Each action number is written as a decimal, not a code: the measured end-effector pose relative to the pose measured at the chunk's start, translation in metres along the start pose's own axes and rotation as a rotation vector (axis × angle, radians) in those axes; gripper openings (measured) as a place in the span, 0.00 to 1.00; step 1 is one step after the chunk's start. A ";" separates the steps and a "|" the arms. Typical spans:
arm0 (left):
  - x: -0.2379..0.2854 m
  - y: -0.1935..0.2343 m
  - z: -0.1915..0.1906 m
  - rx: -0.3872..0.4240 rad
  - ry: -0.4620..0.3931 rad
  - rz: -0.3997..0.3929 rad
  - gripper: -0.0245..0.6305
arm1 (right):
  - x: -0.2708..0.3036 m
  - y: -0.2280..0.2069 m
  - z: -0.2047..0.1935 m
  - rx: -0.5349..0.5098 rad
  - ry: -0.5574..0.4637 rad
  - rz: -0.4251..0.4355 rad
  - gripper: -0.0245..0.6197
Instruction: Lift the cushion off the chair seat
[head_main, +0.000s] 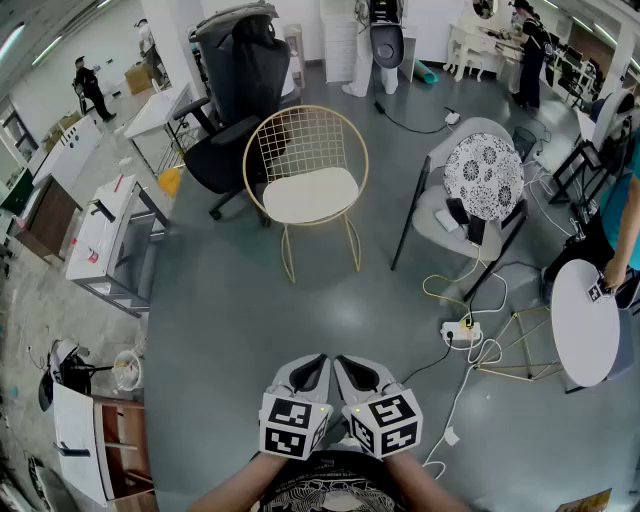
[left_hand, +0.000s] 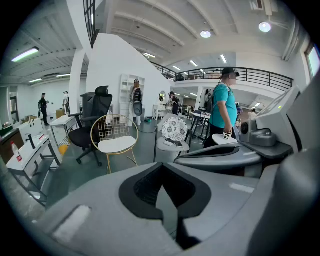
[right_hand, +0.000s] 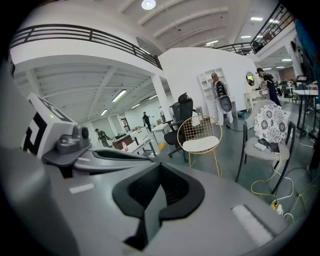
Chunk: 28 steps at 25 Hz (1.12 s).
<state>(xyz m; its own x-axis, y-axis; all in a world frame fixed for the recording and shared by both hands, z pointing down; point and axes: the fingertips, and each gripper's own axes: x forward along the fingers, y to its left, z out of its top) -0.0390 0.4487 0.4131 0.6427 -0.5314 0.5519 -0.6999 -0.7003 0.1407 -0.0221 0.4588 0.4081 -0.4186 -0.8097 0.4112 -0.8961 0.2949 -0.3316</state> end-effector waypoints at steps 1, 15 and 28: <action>0.001 -0.003 0.001 -0.001 0.000 0.001 0.03 | -0.003 -0.003 0.001 -0.003 -0.003 -0.003 0.04; 0.021 -0.022 0.012 -0.009 -0.001 0.020 0.03 | -0.015 -0.030 0.003 0.007 -0.001 0.022 0.04; 0.085 0.041 0.050 -0.044 -0.007 -0.072 0.03 | 0.061 -0.064 0.040 0.001 0.024 -0.034 0.04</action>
<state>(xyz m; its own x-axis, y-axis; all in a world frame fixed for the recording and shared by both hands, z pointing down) 0.0020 0.3512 0.4248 0.6937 -0.4842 0.5333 -0.6649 -0.7151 0.2157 0.0156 0.3705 0.4201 -0.3910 -0.8070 0.4426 -0.9099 0.2664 -0.3180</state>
